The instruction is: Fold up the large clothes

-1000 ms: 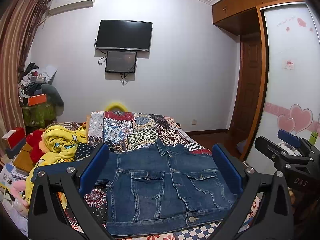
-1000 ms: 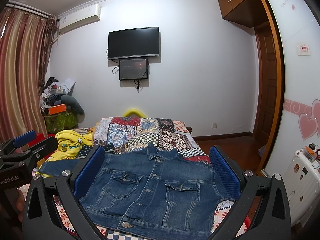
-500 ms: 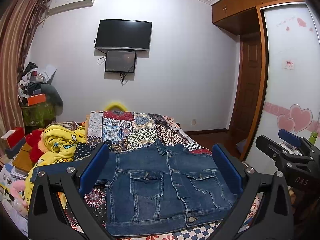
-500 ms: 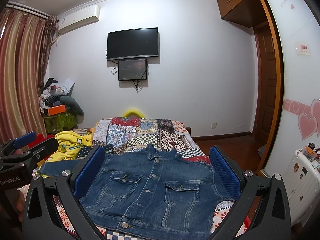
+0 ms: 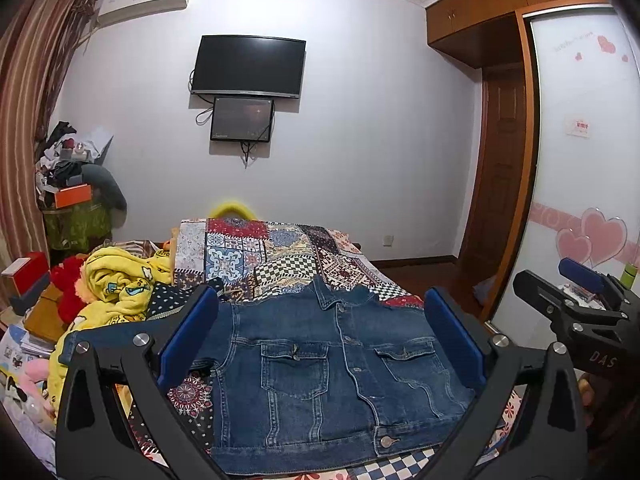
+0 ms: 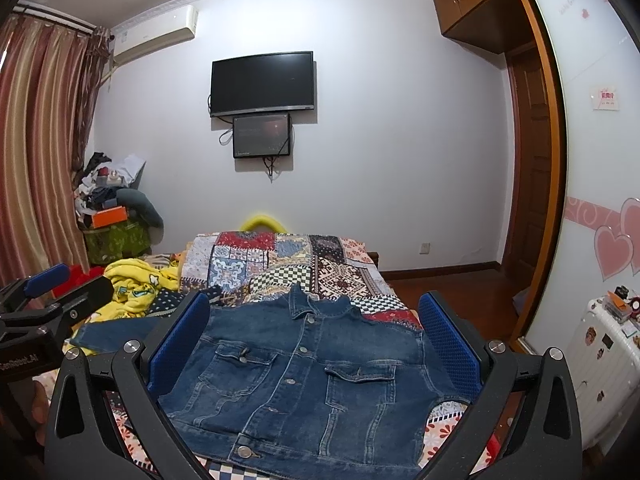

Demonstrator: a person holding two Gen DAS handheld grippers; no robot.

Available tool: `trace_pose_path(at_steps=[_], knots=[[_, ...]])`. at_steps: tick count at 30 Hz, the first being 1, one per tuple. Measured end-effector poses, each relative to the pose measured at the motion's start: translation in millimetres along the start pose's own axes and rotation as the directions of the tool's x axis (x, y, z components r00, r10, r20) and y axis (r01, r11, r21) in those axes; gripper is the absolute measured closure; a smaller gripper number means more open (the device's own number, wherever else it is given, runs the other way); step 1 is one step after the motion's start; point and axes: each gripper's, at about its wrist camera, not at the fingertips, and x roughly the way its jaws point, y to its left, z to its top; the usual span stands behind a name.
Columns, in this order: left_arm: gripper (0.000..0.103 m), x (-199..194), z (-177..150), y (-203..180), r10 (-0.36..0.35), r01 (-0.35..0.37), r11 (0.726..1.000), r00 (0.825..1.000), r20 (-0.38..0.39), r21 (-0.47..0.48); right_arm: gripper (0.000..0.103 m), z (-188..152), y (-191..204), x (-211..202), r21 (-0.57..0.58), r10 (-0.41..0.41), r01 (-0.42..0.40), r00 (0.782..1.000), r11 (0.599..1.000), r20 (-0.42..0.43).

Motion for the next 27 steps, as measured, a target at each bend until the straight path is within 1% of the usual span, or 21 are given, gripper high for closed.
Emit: trace_pose_path(at_steps=[5,8,9,12,14,15,17,20,22,25,27], knots=[[0.0,11,4,11,0.013,-0.012,1.0,1.0,0.022,-0.016,0.0,0,1,9,-0.004,-0.007,0.007,1.0,1.0,-0.019],[0.0,20,6,24,0.035,-0.034,0.999,0.999,0.03,-0.033,0.0,0,2,19,-0.013,-0.007,0.006,0.999,1.0,-0.033],[0.0,25,7,30,0.05,-0.049,0.998,0.998,0.027,-0.036,0.0,0,2,23,-0.019,-0.007,0.006,0.999,1.0,-0.038],[0.0,41,5,48,0.083,-0.084,0.996,0.996,-0.019,-0.039,0.0,-2,4,39,-0.032,-0.007,0.005,0.998,0.999,-0.058],[0.0,52,2,66,0.111,-0.112,0.992,0.993,-0.027,-0.061,0.0,-3,4,53,-0.034,-0.002,-0.001,0.997,0.999,-0.082],[0.0,57,0,74,0.123,-0.127,0.989,0.991,-0.049,-0.07,0.0,-4,5,60,-0.037,0.0,-0.004,0.996,0.999,-0.093],[0.0,69,-2,94,0.143,-0.146,0.985,0.989,-0.049,-0.088,0.0,-6,6,76,-0.045,0.003,-0.008,0.993,0.999,-0.121],[0.0,89,-9,131,0.19,-0.198,0.975,0.978,-0.08,-0.104,0.0,-10,9,97,-0.054,0.006,-0.015,0.987,0.998,-0.161],[0.0,99,-20,158,0.216,-0.229,0.966,0.97,-0.11,-0.122,0.0,-13,10,113,-0.059,0.002,-0.013,0.982,0.998,-0.19],[0.0,109,-39,201,0.267,-0.286,0.943,0.956,-0.125,-0.172,0.0,-18,12,135,-0.08,-0.003,-0.016,0.972,0.997,-0.235],[0.0,117,-54,225,0.281,-0.315,0.93,0.941,-0.189,-0.189,0.0,-21,13,150,-0.086,0.007,-0.031,0.964,0.996,-0.265]])
